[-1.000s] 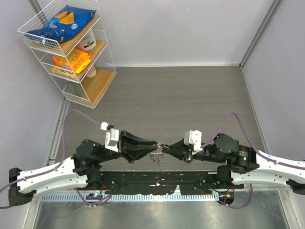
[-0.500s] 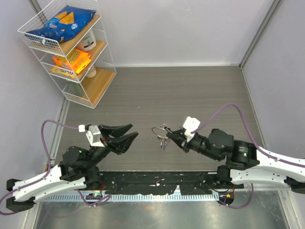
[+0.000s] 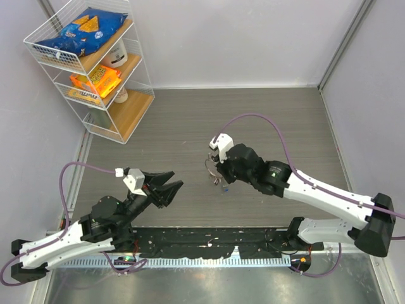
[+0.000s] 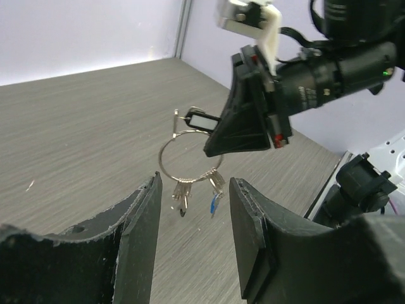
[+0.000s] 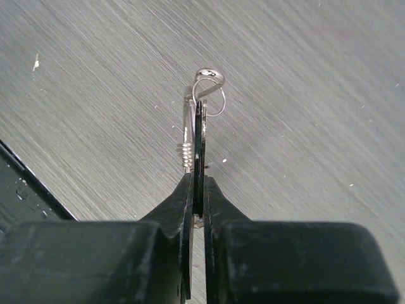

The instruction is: Put the keys on the keyring

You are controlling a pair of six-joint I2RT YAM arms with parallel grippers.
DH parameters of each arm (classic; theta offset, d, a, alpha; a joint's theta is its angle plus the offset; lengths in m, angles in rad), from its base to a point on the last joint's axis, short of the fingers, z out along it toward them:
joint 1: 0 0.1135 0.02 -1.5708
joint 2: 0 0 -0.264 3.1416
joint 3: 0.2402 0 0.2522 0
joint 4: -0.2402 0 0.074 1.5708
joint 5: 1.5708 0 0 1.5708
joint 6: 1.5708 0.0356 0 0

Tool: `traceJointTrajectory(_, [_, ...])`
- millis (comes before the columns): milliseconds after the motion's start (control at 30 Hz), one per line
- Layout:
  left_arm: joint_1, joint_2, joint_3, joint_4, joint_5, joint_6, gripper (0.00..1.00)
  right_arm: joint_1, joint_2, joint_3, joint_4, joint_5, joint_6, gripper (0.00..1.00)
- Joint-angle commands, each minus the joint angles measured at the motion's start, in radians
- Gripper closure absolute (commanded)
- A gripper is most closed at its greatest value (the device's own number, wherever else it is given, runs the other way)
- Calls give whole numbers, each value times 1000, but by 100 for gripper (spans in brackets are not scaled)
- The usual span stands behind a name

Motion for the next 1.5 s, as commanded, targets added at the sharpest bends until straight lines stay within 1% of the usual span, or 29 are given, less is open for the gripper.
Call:
traceJointTrajectory(0, [2,-10,-3,-21,-7,-39,48,-95,54,1,119,-200,104,94])
traceJointTrajectory(33, [1,-10,-5,-24,-5,-45,48,-118,81,-8,135,-215,126,94])
traceJointTrajectory(67, [1,-12,-8,-26,-4,-50,48,-127,97,-19,169,-284,140,94])
traceJointTrajectory(133, [1,-18,-18,-23,1,-59,48,-149,137,-33,210,-332,170,95])
traceJointTrajectory(233, [1,-22,-25,-21,4,-70,48,-188,203,-45,259,-380,225,94])
traceJointTrajectory(400, [2,-30,-23,-27,10,-80,48,-251,287,-62,333,-433,288,88])
traceJointTrajectory(467, [2,-35,-20,-38,12,-83,48,-274,321,-76,365,-444,312,77])
traceJointTrajectory(500, [3,-36,-19,-46,9,-87,49,-290,330,-77,374,-449,326,75])
traceJointTrajectory(533, [2,-38,-14,-52,7,-90,49,-296,345,-82,382,-452,331,70])
traceJointTrajectory(567, [1,-38,-14,-57,4,-91,49,-306,352,-82,387,-450,340,67])
traceJointTrajectory(600, [3,-41,-14,-57,2,-93,49,-311,362,-85,391,-450,344,61])
traceJointTrajectory(633, [2,-42,-14,-81,-2,-94,49,-316,368,-86,394,-446,346,59])
traceJointTrajectory(700, [2,-47,-15,-93,-5,-97,49,-323,375,-86,393,-426,349,47])
traceJointTrajectory(733, [3,-50,-15,-100,-10,-97,48,-328,363,-86,390,-415,352,41])
traceJointTrajectory(800, [3,-50,-6,-118,-27,-94,48,-328,323,-91,384,-374,342,39])
traceJointTrajectory(833, [3,-50,1,-130,-33,-87,48,-328,303,-86,364,-330,335,38])
traceJointTrajectory(967, [1,-44,43,-187,-71,-48,46,-328,197,-47,272,-236,276,22])
traceJointTrajectory(1000, [3,-42,50,-199,-82,-36,45,-330,182,-42,246,-189,268,19])
traceJointTrajectory(1033, [2,-39,60,-207,-93,-24,44,-330,148,-31,232,-167,247,13])
traceJointTrajectory(1067, [3,-36,67,-212,-103,-13,43,-328,131,-27,203,-129,239,1])
traceJointTrajectory(1100, [2,-30,75,-218,-111,-5,42,-328,93,-17,194,-116,217,5])
traceJointTrajectory(1167, [3,-15,98,-224,-122,15,39,-330,33,-10,174,-69,191,5])
traceJointTrajectory(1267, [1,28,135,-231,-134,47,23,-330,-56,-10,166,8,153,5])
traceJointTrajectory(1300, [1,45,149,-238,-136,56,21,-330,-75,-13,169,42,135,5])
traceJointTrajectory(1333, [1,60,165,-244,-136,62,13,-330,-99,-14,167,60,131,5])
traceJointTrajectory(1367, [1,79,179,-251,-134,68,1,-330,-115,-14,167,83,119,5])
traceJointTrajectory(1467, [3,120,228,-274,-128,79,0,-328,-168,6,144,97,90,5])
